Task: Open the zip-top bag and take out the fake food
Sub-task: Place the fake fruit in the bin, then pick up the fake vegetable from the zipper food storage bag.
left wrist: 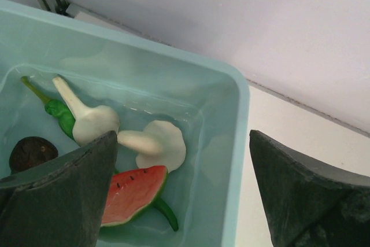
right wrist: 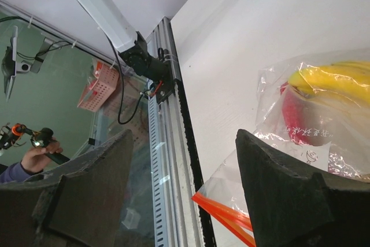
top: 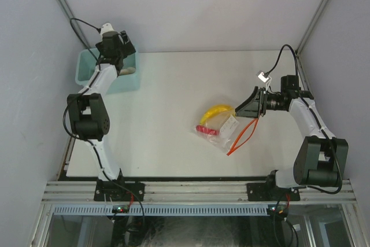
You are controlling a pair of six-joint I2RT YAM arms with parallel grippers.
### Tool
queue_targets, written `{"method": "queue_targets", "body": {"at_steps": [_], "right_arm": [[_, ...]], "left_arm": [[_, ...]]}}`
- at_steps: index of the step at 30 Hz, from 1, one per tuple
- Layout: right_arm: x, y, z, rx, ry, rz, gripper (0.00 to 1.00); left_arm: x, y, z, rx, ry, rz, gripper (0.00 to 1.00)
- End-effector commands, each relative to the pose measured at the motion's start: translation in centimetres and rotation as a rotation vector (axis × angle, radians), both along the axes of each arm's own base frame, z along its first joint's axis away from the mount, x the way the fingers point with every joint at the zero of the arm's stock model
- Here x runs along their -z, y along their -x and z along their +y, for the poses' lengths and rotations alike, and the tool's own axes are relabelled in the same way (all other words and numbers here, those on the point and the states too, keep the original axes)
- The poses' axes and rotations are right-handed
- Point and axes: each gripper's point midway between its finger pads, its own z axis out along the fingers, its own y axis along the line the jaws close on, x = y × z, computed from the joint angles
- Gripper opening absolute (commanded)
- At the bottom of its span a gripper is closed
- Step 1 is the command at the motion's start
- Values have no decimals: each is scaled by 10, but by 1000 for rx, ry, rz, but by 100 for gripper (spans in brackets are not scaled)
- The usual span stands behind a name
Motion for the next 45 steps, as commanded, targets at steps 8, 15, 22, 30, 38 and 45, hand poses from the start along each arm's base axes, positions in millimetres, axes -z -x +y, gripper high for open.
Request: {"method": "queue_targets", "body": {"at_steps": [8,15,22,30,38,45], "right_arm": [[-14,6,-1,-7,38,-185,71],[-10,14,-3,-28,98,-322,71],[-6,37,-3,-107,152,-577,71],[1,51,-9,-197,250,-747,71],[9,56,-20,-262,394,-909,69],[22,62,-29,-286,523,-1064,68]], "left_arm": [[-88,50,-14,92,-20,-267,100],[-85,84,-19,124,-14,-261,100],[-96,127,-41,228,22,-282,100],[-108,181,-61,306,136,-333,100],[-122,229,-75,379,204,-369,100],[-131,259,-86,436,299,-480,100]]}}
